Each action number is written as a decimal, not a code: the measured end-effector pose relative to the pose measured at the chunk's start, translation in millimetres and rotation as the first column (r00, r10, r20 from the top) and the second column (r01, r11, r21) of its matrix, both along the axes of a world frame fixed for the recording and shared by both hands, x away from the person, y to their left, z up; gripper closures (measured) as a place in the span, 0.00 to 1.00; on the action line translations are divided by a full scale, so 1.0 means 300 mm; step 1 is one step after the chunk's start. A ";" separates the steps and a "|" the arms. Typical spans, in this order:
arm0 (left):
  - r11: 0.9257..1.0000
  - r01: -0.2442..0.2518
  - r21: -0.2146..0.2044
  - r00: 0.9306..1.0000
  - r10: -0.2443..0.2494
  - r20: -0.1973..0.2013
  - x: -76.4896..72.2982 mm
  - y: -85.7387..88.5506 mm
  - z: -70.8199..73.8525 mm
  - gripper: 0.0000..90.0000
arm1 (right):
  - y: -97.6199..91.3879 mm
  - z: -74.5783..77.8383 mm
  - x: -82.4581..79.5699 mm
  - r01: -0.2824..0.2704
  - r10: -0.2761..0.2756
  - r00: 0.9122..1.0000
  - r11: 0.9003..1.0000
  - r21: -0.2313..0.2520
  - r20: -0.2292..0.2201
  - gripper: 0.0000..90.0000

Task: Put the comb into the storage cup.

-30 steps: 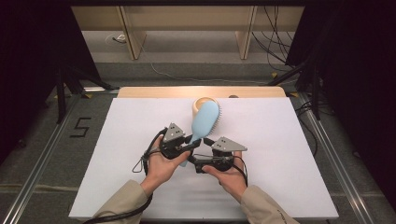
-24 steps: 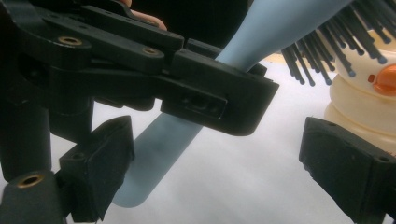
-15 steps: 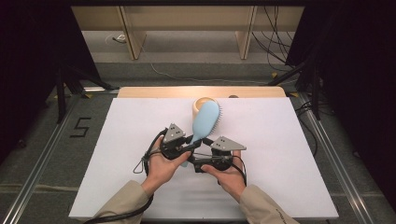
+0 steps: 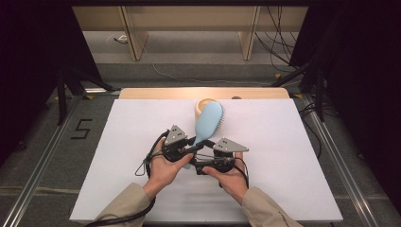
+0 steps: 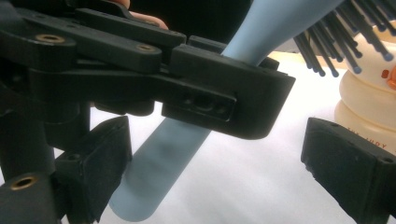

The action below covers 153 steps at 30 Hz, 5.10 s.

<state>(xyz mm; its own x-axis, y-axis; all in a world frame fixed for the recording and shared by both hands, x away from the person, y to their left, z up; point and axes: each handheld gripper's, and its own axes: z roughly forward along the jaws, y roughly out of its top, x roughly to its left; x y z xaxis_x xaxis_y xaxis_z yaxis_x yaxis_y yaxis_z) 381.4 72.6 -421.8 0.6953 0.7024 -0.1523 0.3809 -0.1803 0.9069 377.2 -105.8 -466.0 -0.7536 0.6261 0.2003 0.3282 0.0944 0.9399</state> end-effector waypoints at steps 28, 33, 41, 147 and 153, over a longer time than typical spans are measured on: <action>0.999 0.002 -0.034 1.000 -0.002 -0.001 0.000 -0.004 -0.013 0.77 | 0.009 -0.035 0.016 -0.018 0.022 0.998 0.998 0.059 -0.067 0.22; 0.999 -0.004 -0.032 1.000 0.004 0.000 0.002 0.000 -0.016 0.77 | 0.013 -0.036 0.016 -0.036 0.040 0.997 0.997 0.070 -0.066 0.32; 0.999 -0.012 -0.032 1.000 0.012 0.002 0.004 0.001 -0.017 0.77 | 0.021 -0.033 0.013 -0.063 0.069 0.995 0.995 0.083 -0.070 0.49; 0.999 -0.041 0.003 0.999 0.041 0.004 0.019 0.054 0.140 0.00 | 0.000 -0.070 0.032 -0.024 0.108 0.936 0.969 0.245 -0.335 0.75; 0.999 -0.035 0.000 0.999 0.035 0.007 0.024 0.051 0.155 0.00 | 0.001 -0.071 0.033 -0.025 0.111 0.934 0.969 0.246 -0.339 0.75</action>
<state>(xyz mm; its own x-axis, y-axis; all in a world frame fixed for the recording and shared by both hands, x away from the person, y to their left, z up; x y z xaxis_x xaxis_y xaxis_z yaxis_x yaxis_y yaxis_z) 388.7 88.0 -375.1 0.6712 0.7264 -0.1476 0.3810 -0.1673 0.9093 387.0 -105.5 -487.5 -0.6488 0.4791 0.5912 0.6383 -0.0801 0.7656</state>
